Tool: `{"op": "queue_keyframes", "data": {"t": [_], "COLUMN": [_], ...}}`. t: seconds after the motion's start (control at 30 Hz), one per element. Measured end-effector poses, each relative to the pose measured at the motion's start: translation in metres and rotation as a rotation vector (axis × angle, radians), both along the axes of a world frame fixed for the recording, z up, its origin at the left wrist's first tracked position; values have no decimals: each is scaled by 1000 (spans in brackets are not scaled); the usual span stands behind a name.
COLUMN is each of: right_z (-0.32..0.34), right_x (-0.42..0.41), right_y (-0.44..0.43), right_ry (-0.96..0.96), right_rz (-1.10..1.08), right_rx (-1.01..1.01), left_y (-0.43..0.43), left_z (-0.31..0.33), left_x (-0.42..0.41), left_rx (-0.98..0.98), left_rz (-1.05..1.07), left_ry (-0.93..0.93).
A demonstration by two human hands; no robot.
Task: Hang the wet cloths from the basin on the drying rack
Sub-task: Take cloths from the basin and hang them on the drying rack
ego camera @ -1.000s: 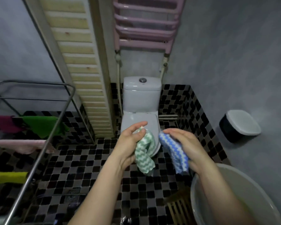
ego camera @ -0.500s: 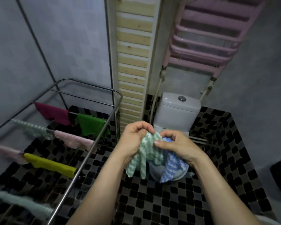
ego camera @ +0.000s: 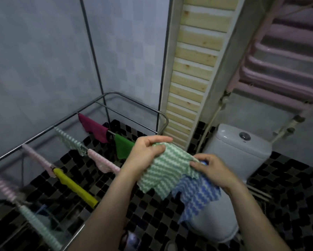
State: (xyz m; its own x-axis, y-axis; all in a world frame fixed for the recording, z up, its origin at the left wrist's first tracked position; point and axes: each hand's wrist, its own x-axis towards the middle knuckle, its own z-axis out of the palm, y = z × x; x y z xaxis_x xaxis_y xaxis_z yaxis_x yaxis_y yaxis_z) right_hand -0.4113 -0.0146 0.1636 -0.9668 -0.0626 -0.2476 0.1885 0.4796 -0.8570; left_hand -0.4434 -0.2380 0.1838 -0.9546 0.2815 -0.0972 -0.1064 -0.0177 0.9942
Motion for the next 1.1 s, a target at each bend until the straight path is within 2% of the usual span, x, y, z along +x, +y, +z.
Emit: {"op": "queue_keyframes", "data": {"t": [0.07, 0.2, 0.33, 0.67, 1.1], "right_z": [3, 4, 3, 5, -18], "right_x": [-26, -75, -112, -171, -237], "right_y": [13, 39, 53, 14, -46], "right_ry": [77, 176, 146, 152, -53], "right_rz": [39, 167, 246, 475, 499], "right_rx": [131, 325, 269, 77, -134], "left_y": [4, 28, 37, 5, -50], "left_z": [-10, -18, -23, -9, -25], "left_x": [-14, -40, -65, -128, -216], "left_rx": [-129, -159, -225, -233, -315], "left_rz": [75, 215, 337, 551, 565], "left_ry": [50, 121, 213, 229, 136]}}
